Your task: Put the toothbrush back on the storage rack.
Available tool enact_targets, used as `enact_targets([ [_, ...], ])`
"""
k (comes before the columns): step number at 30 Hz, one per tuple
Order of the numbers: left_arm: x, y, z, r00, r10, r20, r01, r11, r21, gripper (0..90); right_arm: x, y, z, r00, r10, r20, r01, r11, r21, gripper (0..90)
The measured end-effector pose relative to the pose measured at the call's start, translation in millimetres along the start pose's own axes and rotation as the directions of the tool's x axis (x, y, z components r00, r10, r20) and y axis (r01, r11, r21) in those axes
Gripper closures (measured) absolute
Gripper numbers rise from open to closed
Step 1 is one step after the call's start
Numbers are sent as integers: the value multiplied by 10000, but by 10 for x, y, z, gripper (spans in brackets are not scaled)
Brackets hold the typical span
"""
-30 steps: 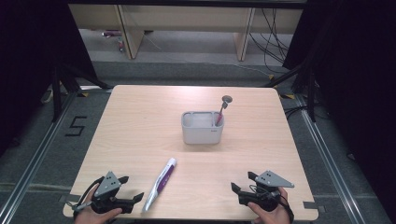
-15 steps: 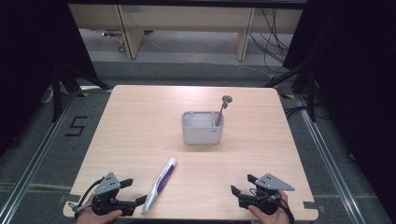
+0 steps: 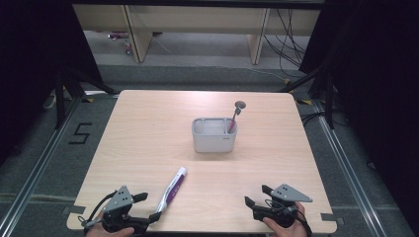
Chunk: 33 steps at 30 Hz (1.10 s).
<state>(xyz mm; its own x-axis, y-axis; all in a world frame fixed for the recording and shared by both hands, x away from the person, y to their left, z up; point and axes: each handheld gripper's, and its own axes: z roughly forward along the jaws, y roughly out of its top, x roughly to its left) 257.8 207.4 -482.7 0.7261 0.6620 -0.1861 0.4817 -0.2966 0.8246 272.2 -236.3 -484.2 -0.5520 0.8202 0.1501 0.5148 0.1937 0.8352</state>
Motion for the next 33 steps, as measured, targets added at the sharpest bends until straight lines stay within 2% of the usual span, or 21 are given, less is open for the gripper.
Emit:
enact_targets([
  [1,-13,0,13,10000,-62,71,63,9999,-96,186,-5,-4,2,9999,-51,95,52,10000,-69,248],
  [2,-14,7,10,9999,90,143,-91,9999,60,186,-5,-4,2,9999,-51,95,52,10000,-69,248],
  [3,-48,12,30,9997,73,243,-73,10000,-13,187,-10,-8,10,9999,-90,113,91,9999,-111,248],
  [6,-87,13,50,9994,109,328,-108,9999,-37,192,-2,-10,14,10000,26,14,-26,10000,-15,248],
  [7,-130,18,64,9986,141,512,-143,9999,23,192,1,-8,8,10000,-26,33,26,10000,32,249],
  [10,-176,24,78,9973,179,717,-188,9998,113,192,11,-15,5,10000,-55,7,55,9999,122,249],
  [11,-209,18,97,9972,131,736,-130,9999,-9,192,18,-20,12,9999,-95,-61,95,9999,94,249],
  [12,-227,19,102,9971,192,742,-199,9998,85,192,38,-35,15,9999,75,-96,-74,9999,87,249],
  [14,-253,24,127,9961,245,842,-257,9996,131,192,41,-53,12,9997,-90,-235,93,9999,102,249],
  [15,-258,24,135,9960,330,825,-344,9993,157,192,68,-63,-4,9997,154,-203,-149,9997,201,249],
  [17,-267,22,154,9956,352,866,-367,9992,157,193,75,-80,-23,9997,81,-234,-74,9995,294,249],
  [19,-269,38,158,9956,527,776,-562,9975,435,193,77,-107,-19,9994,-227,-278,229,9997,83,249],
  [20,-284,34,175,9952,405,893,-427,9988,223,194,99,-115,-30,9997,-24,-245,30,9997,246,248],
  [22,-281,38,180,9949,466,894,-494,9984,287,204,125,-130,-25,9993,25,-374,-17,9998,201,248],
  [23,-294,42,191,9955,385,870,-410,9988,273,210,113,-126,-36,9990,-354,-265,362,9990,276,248],
  [26,-302,55,250,9936,484,1017,-526,9979,385,237,153,-140,-27,9980,-552,-314,560,9981,255,248],
  [28,-312,63,260,9935,455,1044,-508,9975,483,245,167,-141,-36,9978,-584,-322,597,9975,392,247],
  [29,-307,69,274,9926,628,1038,-687,9962,542,250,178,-146,-27,9975,-604,-355,616,9975,337,247],
  [30,-323,68,293,9937,633,923,-679,9965,481,260,201,-148,-38,9973,-638,-373,655,9968,468,247],
  [31,-321,78,318,9925,845,880,-901,9940,627,270,218,-154,-24,9972,-491,-571,513,9980,375,247],
  [33,-331,82,331,9925,836,887,-897,9937,677,284,227,-158,-25,9971,-447,-619,473,9980,415,247],
])
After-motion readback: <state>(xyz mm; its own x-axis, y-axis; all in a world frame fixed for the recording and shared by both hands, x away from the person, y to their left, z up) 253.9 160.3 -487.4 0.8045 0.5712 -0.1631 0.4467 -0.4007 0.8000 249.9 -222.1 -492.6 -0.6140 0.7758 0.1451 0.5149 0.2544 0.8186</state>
